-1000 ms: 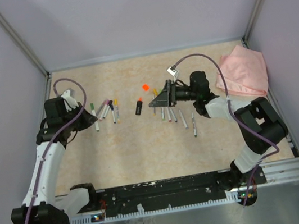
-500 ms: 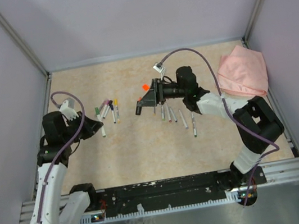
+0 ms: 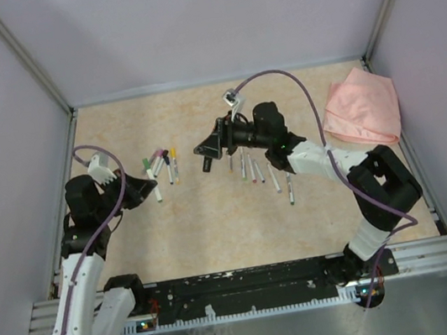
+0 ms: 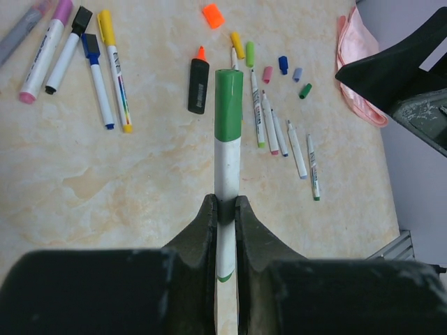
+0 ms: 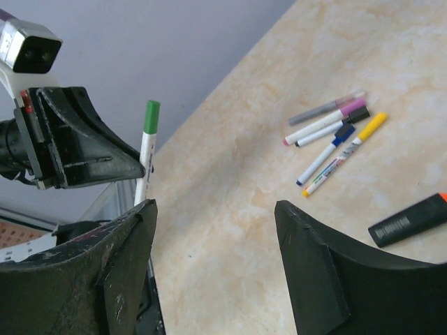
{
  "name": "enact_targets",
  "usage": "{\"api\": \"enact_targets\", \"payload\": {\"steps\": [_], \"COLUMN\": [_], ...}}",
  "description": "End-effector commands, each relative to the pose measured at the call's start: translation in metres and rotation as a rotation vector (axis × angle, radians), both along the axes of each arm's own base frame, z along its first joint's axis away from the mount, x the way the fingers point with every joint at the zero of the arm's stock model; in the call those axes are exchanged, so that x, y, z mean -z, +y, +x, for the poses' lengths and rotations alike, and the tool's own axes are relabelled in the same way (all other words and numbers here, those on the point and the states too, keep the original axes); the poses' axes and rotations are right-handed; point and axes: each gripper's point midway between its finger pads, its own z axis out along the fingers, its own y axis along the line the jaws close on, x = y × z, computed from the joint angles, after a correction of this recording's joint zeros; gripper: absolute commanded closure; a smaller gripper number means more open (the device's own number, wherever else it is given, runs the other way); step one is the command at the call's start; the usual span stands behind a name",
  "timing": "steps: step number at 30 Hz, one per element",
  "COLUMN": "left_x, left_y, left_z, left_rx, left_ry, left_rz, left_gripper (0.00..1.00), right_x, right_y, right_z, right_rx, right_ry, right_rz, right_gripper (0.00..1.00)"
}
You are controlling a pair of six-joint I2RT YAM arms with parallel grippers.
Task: Open the pen caps
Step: Pick up the pen from the center of the board.
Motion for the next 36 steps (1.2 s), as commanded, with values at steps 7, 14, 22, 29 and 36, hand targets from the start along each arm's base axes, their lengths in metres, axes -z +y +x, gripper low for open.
{"api": "enact_targets", "payload": {"steps": [7, 14, 22, 29, 36], "left_x": [-0.031, -0.039, -0.047, -0.043, -0.046], "left_y": [-0.015, -0.022, -0.023, -0.031, -0.033], "left_z": [0.014, 0.013, 0.015, 0.008, 0.008], "left_rx": [0.022, 0.049, 0.055, 0.084, 0.093], "left_ry": [-0.13, -0.141, -0.191, -0.184, -0.189], "left_rz": [-0.176, -0.239, -0.23, -0.231, -0.214], "left_gripper": [1.0, 1.0, 1.0, 1.0, 1.0], "right_x": [-0.031, -0.007, -0.01, -0.006, -0.001], "right_y": [0.035, 0.067, 0.098, 0.112, 0.127], "right_z": [-0.017, -0.04, -0.057, -0.073, -0.083], "right_rx": [-0.079, -0.161, -0.234, -0.253, -0.279], "right_ry": [-0.106, -0.034, -0.003, 0.035, 0.057], "right_rz": [0.078, 0.019, 0.018, 0.02, 0.004], "right_gripper": [0.31, 0.31, 0.32, 0.36, 0.46]}}
